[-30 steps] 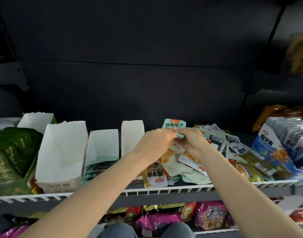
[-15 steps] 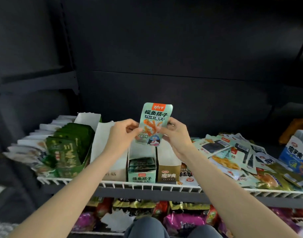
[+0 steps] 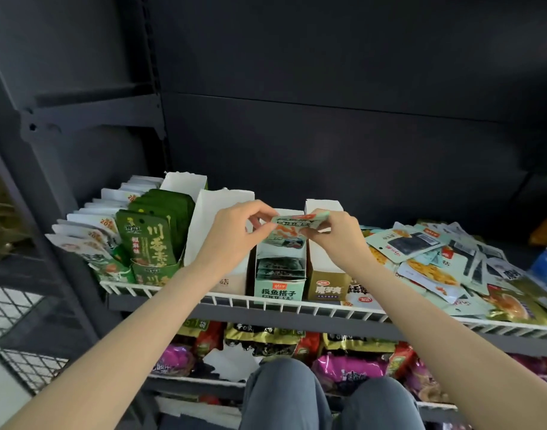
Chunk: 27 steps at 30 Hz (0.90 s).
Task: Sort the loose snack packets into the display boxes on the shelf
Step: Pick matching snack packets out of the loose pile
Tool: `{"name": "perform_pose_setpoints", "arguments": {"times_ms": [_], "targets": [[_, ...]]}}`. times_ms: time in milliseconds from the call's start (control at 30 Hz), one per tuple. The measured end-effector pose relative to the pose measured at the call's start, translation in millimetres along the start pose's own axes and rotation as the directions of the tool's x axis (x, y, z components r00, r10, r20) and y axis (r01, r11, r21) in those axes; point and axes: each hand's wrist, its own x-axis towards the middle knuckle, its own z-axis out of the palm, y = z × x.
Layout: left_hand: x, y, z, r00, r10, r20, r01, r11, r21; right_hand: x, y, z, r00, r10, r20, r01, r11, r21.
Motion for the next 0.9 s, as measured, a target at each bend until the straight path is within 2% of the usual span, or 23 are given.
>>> {"name": "perform_pose_setpoints", "arguments": {"times_ms": [100,233,333,433,567,667,767,900], "targets": [[-0.2,-4.1,1.4,1.0,0.005,0.024,-0.007,0.999,0.049,-1.6,1.0,2.2,0.994,-0.022,0.103,0.033,0.994,-0.108],[-0.5,-12.5,3.5,0.97,-0.146,0.193,0.099,0.968,0.232,-6.0,2.6,8.0,0.988,-0.067,0.137,0.086,0.986,-0.141],[-2.5,-12.8,6.7,0.939,-0.202,0.277,0.103,0.937,0.333,-9.1,4.3,12.3,0.983,-0.029,0.184,0.061,0.983,-0.172],[-4.1,-9.4,9.5,0.929,-0.196,0.314,0.083,0.938,0.338,-11.4,6.6,14.1,0.972,-0.013,0.235,0.064,0.976,-0.209],[-2.6,-2.8,15.1,0.933,-0.18,0.311,0.074,0.943,0.324,-14.6,7.4,5.9,0.96,-0.033,0.277,0.071,0.989,-0.129],[5.9,14.2,27.2,0.948,-0.14,0.287,0.061,0.961,0.269,-15.6,18.3,-12.6,0.978,-0.004,0.209,0.02,0.997,-0.075],[22.2,40.6,54.3,0.948,-0.099,0.303,0.037,0.979,0.203,-14.5,43.1,-34.8,0.994,0.073,0.077,-0.069,0.996,-0.054],[53.8,75.5,113.6,0.946,-0.038,0.322,-0.015,0.987,0.162,-10.7,89.7,-60.1,0.975,0.206,-0.086,-0.215,0.97,-0.112]]}}
